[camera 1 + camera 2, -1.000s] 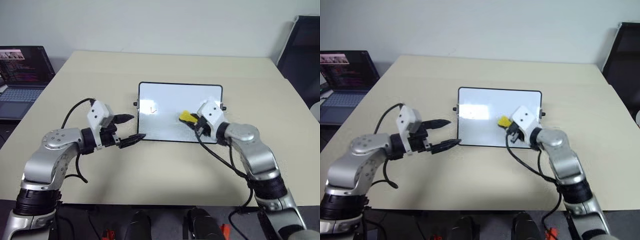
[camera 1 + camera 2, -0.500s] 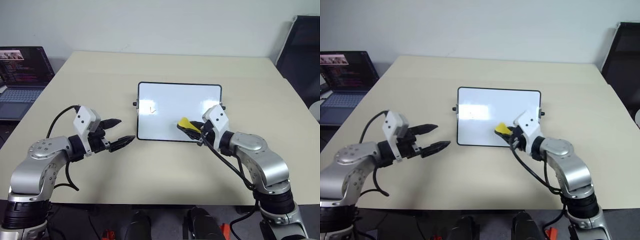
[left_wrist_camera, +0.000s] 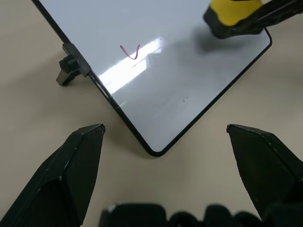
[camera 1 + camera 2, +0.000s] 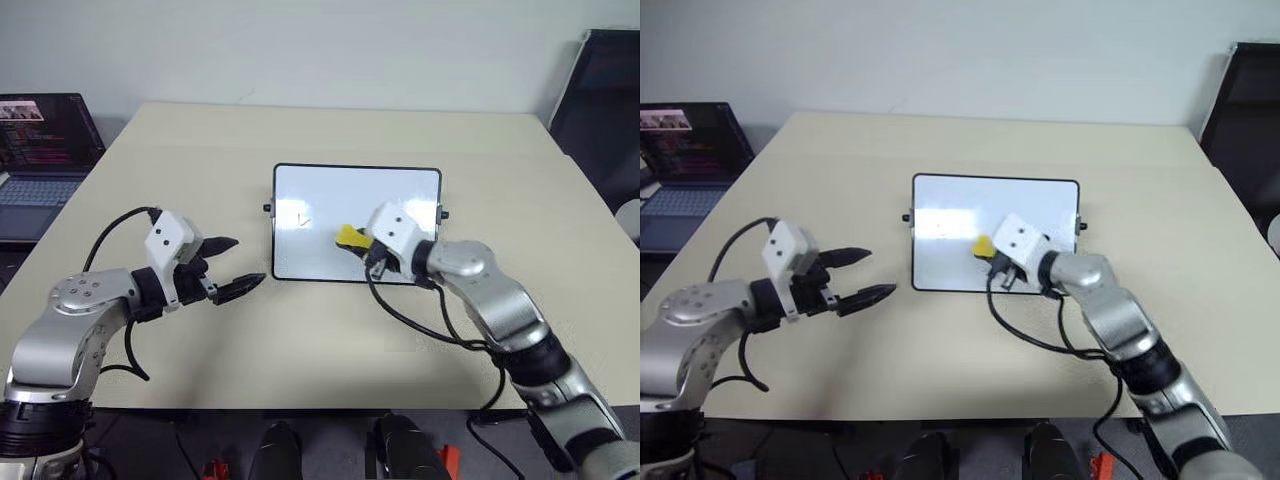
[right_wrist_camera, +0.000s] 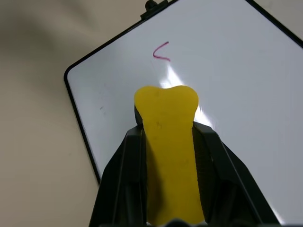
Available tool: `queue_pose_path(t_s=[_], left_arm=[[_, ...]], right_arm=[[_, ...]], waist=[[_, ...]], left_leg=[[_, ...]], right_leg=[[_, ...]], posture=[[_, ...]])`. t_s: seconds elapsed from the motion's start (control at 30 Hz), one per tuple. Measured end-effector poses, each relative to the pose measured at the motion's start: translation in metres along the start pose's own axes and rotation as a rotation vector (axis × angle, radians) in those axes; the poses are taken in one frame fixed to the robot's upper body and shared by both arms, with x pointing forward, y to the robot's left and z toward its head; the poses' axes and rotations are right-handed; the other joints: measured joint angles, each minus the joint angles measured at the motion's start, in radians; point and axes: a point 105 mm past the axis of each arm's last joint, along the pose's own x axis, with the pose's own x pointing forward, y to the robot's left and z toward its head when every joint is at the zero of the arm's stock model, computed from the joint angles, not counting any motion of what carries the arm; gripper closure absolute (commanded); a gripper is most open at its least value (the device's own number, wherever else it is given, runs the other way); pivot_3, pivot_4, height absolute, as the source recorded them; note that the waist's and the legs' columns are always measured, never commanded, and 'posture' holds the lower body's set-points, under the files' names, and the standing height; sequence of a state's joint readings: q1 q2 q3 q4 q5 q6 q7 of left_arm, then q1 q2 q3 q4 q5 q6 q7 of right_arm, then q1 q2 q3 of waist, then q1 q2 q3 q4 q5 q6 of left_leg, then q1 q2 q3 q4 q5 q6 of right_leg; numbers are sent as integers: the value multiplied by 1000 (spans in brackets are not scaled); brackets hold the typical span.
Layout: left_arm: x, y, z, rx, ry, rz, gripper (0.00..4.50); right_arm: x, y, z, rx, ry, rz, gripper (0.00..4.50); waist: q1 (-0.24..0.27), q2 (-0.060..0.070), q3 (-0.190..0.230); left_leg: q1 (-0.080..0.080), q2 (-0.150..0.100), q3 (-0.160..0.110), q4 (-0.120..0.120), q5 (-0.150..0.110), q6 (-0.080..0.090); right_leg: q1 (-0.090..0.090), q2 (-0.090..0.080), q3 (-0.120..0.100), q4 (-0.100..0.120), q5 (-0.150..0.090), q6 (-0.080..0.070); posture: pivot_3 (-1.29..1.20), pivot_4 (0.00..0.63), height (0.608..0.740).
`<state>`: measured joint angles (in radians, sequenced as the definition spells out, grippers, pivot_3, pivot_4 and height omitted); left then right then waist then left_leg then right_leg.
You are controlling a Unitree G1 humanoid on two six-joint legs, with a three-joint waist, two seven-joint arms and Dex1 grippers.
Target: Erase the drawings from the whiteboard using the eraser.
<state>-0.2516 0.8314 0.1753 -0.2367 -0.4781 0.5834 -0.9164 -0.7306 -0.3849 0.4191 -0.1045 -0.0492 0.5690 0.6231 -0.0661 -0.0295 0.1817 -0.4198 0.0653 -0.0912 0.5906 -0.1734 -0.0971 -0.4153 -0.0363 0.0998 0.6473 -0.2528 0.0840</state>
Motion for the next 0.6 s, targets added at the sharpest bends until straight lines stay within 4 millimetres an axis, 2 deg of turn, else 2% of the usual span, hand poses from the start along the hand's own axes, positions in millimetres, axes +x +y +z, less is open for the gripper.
queue_pose_path(t_s=[0.1, 0.3, 0.47, 0.6], left_arm=[[2, 2, 4, 22, 9, -13, 0], [3, -4, -6, 7, 37, -47, 0], [0, -8, -17, -7, 56, -56, 0], [-1, -9, -19, -3, 55, -61, 0]], right_arm=[[18, -10, 17, -102, -30, -18, 3515], [53, -16, 40, -207, -43, -35, 3515], [64, -17, 31, -310, 20, -13, 3515], [57, -9, 21, -376, 58, 102, 3515]], waist=[[0, 0, 0], [-12, 1, 1], [-12, 1, 1], [-12, 2, 1]], left_leg=[[-1, 0, 0, -1, 0, 0], [-6, 0, -1, -3, 0, 0], [-7, 0, -2, -2, 0, 0], [-6, 0, -3, -2, 0, 0]], right_leg=[[-1, 0, 0, 0, 1, 2], [-6, 0, -1, 2, 5, 2], [-6, 0, -1, 1, 4, 3], [-5, 1, -2, 2, 3, 5]], posture=[[0, 150, 740], [0, 150, 740], [0, 150, 740], [0, 150, 740]])
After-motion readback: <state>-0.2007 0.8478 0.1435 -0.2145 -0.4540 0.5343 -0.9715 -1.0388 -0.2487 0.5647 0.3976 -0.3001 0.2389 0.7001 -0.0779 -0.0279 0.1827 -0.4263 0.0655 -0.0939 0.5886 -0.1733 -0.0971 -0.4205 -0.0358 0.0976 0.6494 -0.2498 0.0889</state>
